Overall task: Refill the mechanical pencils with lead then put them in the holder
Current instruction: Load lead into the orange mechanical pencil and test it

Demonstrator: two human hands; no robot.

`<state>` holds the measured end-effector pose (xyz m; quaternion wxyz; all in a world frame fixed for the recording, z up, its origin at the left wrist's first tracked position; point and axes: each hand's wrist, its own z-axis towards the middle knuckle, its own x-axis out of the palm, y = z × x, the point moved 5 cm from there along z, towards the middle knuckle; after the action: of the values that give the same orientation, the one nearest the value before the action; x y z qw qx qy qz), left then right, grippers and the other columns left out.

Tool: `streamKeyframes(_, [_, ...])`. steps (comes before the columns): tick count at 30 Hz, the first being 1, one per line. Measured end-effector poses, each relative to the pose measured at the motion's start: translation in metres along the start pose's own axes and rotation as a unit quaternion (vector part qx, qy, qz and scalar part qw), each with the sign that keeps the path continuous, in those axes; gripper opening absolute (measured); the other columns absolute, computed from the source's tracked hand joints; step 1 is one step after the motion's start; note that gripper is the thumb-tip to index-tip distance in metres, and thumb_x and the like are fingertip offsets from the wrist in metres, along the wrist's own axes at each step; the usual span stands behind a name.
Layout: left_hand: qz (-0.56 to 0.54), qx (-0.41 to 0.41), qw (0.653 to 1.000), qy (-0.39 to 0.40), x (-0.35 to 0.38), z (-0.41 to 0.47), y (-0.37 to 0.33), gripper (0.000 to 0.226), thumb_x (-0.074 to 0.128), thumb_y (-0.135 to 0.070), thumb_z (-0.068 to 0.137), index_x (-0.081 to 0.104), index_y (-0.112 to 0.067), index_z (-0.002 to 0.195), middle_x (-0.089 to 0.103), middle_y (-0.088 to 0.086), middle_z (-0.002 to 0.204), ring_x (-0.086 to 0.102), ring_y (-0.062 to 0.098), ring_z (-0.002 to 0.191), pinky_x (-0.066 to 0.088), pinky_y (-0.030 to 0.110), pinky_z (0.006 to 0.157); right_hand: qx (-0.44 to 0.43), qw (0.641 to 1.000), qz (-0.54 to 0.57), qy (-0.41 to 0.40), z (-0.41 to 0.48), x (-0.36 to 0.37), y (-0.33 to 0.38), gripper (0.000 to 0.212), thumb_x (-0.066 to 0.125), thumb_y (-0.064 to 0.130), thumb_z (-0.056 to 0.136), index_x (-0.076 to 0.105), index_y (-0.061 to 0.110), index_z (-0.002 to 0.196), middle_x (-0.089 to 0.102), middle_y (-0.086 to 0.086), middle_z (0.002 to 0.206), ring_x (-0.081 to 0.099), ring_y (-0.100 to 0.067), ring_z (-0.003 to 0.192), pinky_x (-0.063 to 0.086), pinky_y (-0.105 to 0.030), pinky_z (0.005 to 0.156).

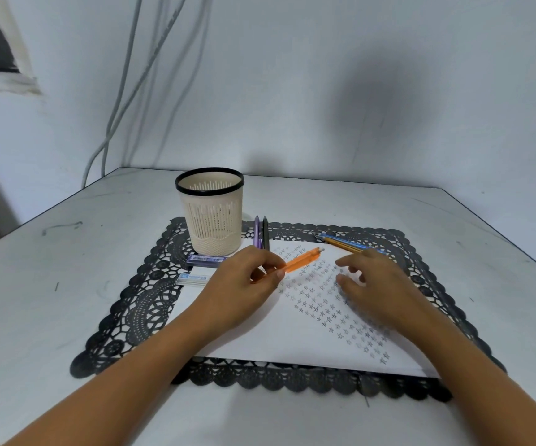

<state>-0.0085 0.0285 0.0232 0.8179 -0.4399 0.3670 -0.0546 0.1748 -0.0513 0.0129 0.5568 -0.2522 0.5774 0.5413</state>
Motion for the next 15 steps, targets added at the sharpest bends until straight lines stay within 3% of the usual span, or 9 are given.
streamKeyframes(7, [0.006,0.005,1.0,0.0,0.002,0.001,0.002,0.021,0.06,-0.022,0.086,0.055,-0.042,0.083,0.058,-0.012,0.085,0.052,0.001,0.071,0.039,0.01,0.066,-0.019,1.0,0.004,-0.008,0.0,0.003,0.002,0.017,0.053,0.019,0.092,0.066,0.018,0.103,0.062,0.004,0.102,0.051,-0.005,0.083,0.036,-0.011,0.074])
streamKeyframes(10, [0.01,0.007,1.0,0.002,0.002,0.001,0.003,0.02,0.06,-0.022,0.086,0.055,-0.041,0.083,0.058,-0.011,0.087,0.052,0.001,0.072,0.04,0.01,0.066,0.003,0.989,0.139,-0.041,0.0,-0.008,0.004,0.011,0.059,0.018,0.089,0.068,0.02,0.095,0.065,0.01,0.087,0.056,0.001,0.075,0.041,-0.005,0.063])
streamKeyframes(13, [0.017,0.008,1.0,0.002,0.003,0.001,0.004,0.016,0.059,-0.022,0.086,0.057,-0.038,0.085,0.059,-0.011,0.088,0.052,0.002,0.073,0.039,0.01,0.066,0.027,0.904,0.426,-0.03,-0.004,-0.017,0.014,0.015,0.061,0.009,0.085,0.069,0.022,0.086,0.07,0.002,0.077,0.066,-0.011,0.074,0.055,-0.019,0.068])
streamKeyframes(15, [0.024,0.014,1.0,0.004,0.003,0.001,0.003,0.016,0.059,-0.022,0.087,0.057,-0.038,0.085,0.059,-0.01,0.088,0.052,0.002,0.074,0.038,0.009,0.066,0.022,0.864,0.502,-0.032,-0.007,-0.021,0.018,0.016,0.061,0.006,0.084,0.069,0.018,0.088,0.071,-0.002,0.077,0.067,-0.014,0.075,0.057,-0.024,0.069])
